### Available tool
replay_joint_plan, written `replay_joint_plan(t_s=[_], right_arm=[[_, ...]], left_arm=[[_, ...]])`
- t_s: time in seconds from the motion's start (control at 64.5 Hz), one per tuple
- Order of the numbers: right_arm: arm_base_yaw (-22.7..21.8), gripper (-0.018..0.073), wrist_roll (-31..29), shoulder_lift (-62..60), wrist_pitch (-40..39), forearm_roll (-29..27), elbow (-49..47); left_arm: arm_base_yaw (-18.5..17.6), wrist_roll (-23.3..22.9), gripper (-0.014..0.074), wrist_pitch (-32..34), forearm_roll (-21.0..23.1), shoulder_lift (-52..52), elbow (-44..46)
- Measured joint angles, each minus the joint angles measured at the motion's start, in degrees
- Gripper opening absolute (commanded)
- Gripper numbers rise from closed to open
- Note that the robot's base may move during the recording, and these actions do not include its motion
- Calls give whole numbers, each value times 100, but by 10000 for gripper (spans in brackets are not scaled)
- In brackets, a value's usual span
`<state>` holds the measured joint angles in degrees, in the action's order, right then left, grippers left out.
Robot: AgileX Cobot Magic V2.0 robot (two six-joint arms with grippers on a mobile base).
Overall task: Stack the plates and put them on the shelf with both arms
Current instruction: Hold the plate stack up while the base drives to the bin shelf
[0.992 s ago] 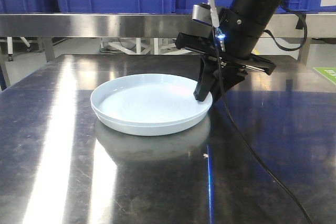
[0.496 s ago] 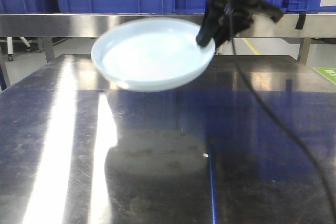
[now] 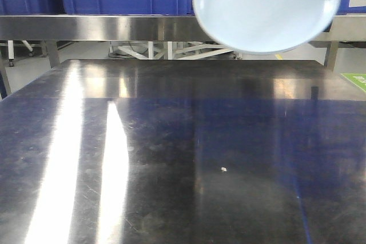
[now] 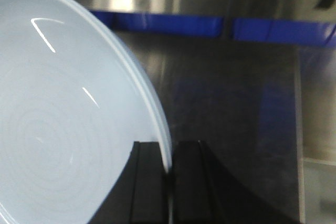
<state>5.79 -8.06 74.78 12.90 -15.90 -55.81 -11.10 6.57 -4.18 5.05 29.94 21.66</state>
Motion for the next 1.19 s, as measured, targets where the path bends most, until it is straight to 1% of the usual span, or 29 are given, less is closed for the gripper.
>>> replay_joint_plan(t_s=[0.062, 0.155, 0.465, 0.713, 0.884, 0.977, 1.194], right_arm=[[-67, 52, -25, -369, -362, 11, 425], [-154, 52, -36, -793, -582, 11, 897], [-200, 52, -58, -2413, -478, 11, 2366], [-200, 52, -62, -4042, -535, -11, 3571], [-200, 52, -72, -4872, -580, -18, 3989], [-200, 52, -72, -5259, -580, -18, 4058], [-200, 52, -72, -5525, -607, -18, 4071]], left_arm=[[0, 0, 82, 0, 0, 0, 0], [0, 0, 83, 0, 0, 0, 0], [0, 0, 82, 0, 0, 0, 0], [0, 0, 83, 0, 0, 0, 0], [0, 0, 82, 0, 0, 0, 0], [0, 0, 83, 0, 0, 0, 0], [0, 0, 83, 0, 0, 0, 0]])
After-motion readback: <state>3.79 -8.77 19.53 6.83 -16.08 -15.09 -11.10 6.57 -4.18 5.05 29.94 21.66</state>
